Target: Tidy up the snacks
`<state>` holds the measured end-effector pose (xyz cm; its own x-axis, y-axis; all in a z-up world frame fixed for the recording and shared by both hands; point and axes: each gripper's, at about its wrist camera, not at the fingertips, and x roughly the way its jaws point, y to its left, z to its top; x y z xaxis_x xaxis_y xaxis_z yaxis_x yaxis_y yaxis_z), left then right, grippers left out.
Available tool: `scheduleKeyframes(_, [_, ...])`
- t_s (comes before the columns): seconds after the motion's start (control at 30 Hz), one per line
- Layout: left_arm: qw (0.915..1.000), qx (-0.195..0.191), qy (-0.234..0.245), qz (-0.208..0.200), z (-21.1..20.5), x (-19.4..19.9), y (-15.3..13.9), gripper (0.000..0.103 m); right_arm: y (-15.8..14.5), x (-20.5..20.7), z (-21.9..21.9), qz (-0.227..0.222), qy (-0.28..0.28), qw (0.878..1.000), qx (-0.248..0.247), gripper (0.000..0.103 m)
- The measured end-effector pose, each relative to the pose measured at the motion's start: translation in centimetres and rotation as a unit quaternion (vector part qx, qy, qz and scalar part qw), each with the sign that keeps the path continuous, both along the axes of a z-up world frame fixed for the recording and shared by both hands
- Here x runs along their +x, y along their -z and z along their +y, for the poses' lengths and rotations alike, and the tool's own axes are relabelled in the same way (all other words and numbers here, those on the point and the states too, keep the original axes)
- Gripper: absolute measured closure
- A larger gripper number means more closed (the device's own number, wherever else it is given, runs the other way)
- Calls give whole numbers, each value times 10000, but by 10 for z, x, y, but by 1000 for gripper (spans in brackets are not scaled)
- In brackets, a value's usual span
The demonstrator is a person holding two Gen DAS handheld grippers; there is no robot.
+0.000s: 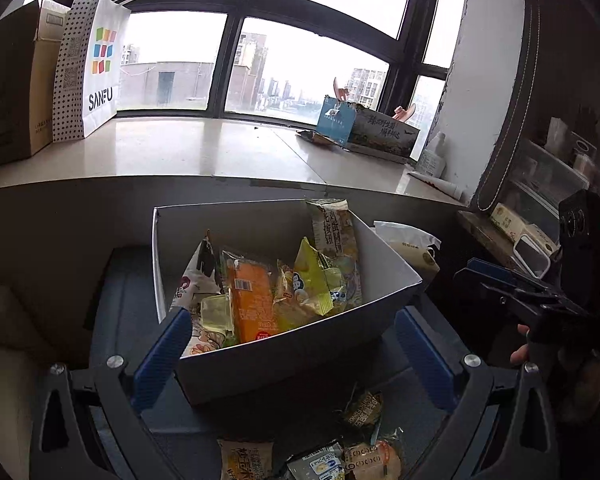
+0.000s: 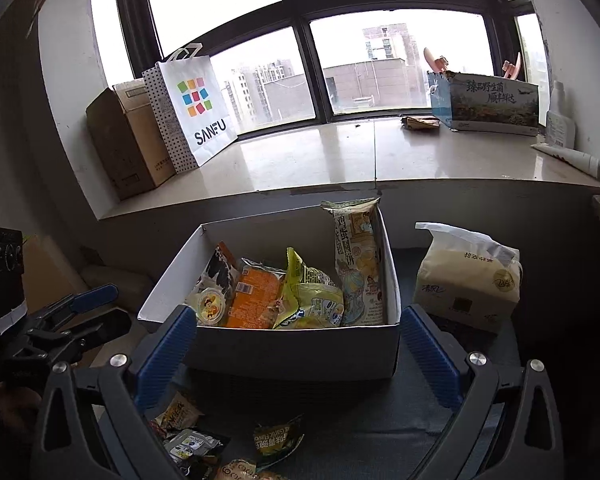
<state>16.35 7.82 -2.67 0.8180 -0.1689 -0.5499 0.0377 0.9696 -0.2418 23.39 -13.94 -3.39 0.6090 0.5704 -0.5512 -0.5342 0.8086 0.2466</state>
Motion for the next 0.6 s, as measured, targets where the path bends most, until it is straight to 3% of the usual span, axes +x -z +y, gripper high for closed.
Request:
scheduleKeyframes(0.37, [9994, 50, 288, -176, -35, -65, -4, 0, 15, -90, -27, -398, -182, 9990, -95, 0])
scheduleKeyframes(0.6, [9993, 35, 363, -39, -41, -94, 6, 0, 41, -125, -37, -163, -345, 9993, -36, 0])
